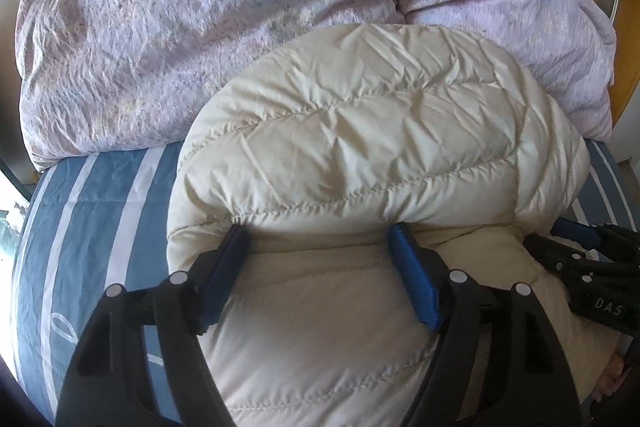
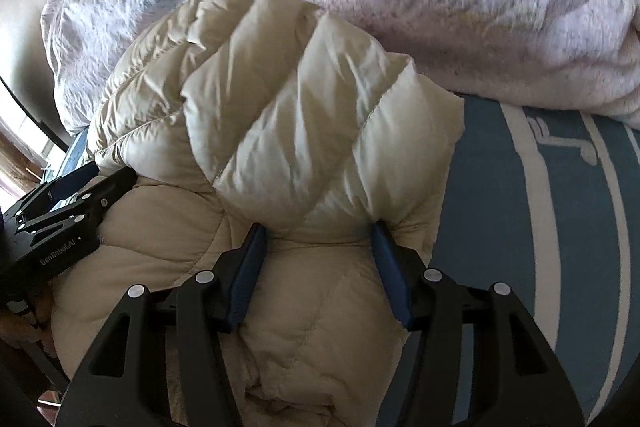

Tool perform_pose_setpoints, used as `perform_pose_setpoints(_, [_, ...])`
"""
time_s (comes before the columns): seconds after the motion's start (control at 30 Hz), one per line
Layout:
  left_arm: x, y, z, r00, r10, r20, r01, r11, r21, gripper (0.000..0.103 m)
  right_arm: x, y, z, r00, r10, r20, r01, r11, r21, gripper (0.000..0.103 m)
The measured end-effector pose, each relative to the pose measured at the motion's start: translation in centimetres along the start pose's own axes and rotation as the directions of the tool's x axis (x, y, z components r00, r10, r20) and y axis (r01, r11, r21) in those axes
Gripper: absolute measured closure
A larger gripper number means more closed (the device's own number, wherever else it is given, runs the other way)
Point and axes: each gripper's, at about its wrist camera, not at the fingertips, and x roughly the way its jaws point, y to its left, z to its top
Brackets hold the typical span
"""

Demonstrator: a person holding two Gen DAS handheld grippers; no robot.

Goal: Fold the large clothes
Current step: 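Lower the rolled coat onto the sheet and open both tools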

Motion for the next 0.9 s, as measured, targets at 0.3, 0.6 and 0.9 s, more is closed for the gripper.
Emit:
perform_pose_setpoints(0.3, [1.2, -0.1, -0.4, 0.999, 0.004, 0.031, -0.005, 1.0, 0.025, 0.025, 1.6, -0.7, -0.8, 1.0, 0.013, 0.016, -0.013, 1.0, 0.015, 0.046])
perform_pose_setpoints(0.6, [2.1, -0.8, -0.8, 0.998, 0.027, 0.054, -0.029, 0.999, 0.035, 0.022, 2.3, -0.9, -0.5, 1.0, -0.015, 0.01, 0.015, 1.0, 0.004, 0.046])
perform_pose_setpoints(0.9, [-2.0, -1.0, -1.3, 0.996, 0.015, 0.093, -0.02, 0.998, 0.054, 0.022, -2.1, 0.0, -0.5, 0.997, -0.065, 0.033, 0.064, 0.997, 0.039, 0.046])
